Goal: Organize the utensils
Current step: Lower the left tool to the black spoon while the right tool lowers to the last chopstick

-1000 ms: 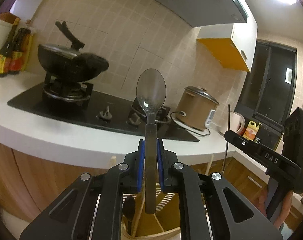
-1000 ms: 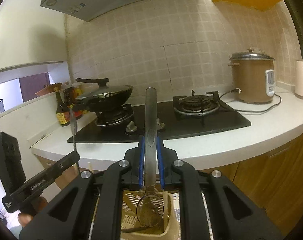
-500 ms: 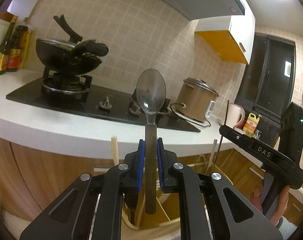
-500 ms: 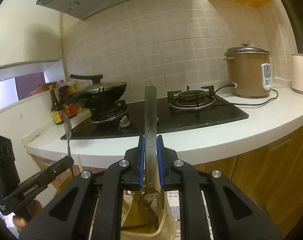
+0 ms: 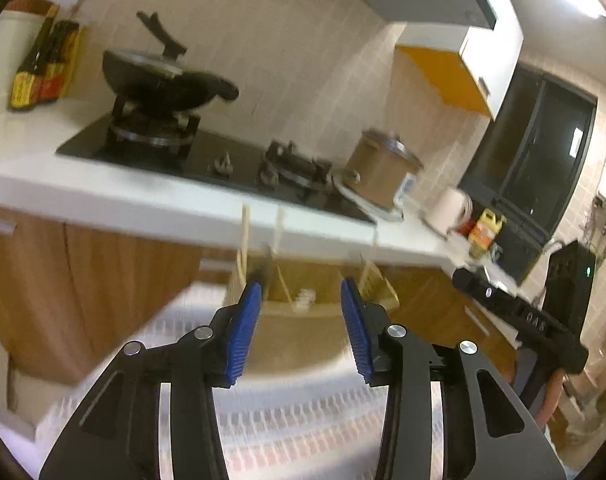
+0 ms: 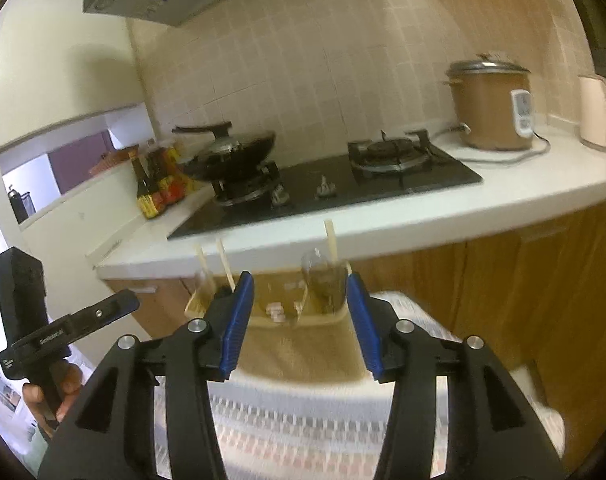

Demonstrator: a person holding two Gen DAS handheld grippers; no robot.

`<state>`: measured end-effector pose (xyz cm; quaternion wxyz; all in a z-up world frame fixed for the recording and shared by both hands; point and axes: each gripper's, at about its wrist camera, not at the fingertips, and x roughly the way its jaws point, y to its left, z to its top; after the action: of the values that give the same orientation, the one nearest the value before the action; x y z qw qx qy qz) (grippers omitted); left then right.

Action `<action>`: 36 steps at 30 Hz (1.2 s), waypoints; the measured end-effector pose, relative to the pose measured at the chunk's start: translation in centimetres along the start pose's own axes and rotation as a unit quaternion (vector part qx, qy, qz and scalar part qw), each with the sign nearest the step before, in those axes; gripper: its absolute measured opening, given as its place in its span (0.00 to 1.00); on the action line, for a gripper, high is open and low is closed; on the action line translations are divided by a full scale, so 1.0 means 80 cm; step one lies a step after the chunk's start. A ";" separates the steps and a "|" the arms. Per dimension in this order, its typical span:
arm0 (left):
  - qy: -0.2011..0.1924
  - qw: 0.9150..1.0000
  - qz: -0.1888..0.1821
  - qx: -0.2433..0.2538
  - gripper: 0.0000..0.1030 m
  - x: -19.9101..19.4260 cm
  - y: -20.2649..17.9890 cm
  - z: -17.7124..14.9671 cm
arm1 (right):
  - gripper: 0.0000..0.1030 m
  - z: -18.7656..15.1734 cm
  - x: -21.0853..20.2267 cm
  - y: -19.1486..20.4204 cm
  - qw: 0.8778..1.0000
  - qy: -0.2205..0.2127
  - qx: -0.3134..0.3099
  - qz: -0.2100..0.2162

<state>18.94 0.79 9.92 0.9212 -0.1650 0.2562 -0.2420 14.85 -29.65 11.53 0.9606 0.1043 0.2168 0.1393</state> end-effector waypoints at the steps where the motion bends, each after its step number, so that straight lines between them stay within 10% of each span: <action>1: 0.012 1.000 0.000 0.001 0.38 -0.011 -0.005 -0.007 | 0.44 -0.003 -0.011 0.004 1.000 0.012 0.002 -0.005; 9: 0.136 0.990 0.025 0.006 0.38 -0.045 -0.028 -0.075 | 0.52 -0.050 -0.038 0.029 0.987 0.159 0.016 -0.019; 20: 0.343 0.938 0.020 -0.037 0.38 -0.034 -0.018 -0.240 | 0.52 -0.184 0.011 0.010 0.937 0.341 0.063 -0.039; 25: 0.370 0.927 -0.001 -0.060 0.38 -0.032 -0.022 -0.278 | 0.52 -0.209 0.018 0.006 0.929 0.359 0.065 -0.064; 36: 0.342 0.934 0.082 0.063 0.41 -0.024 -0.083 -0.315 | 0.37 -0.235 0.052 0.024 0.921 0.372 0.022 -0.117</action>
<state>1.18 -8.22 -6.98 0.8031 0.0074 0.5527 -0.2226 9.69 -23.93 -6.23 0.8176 0.0403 0.5722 0.0498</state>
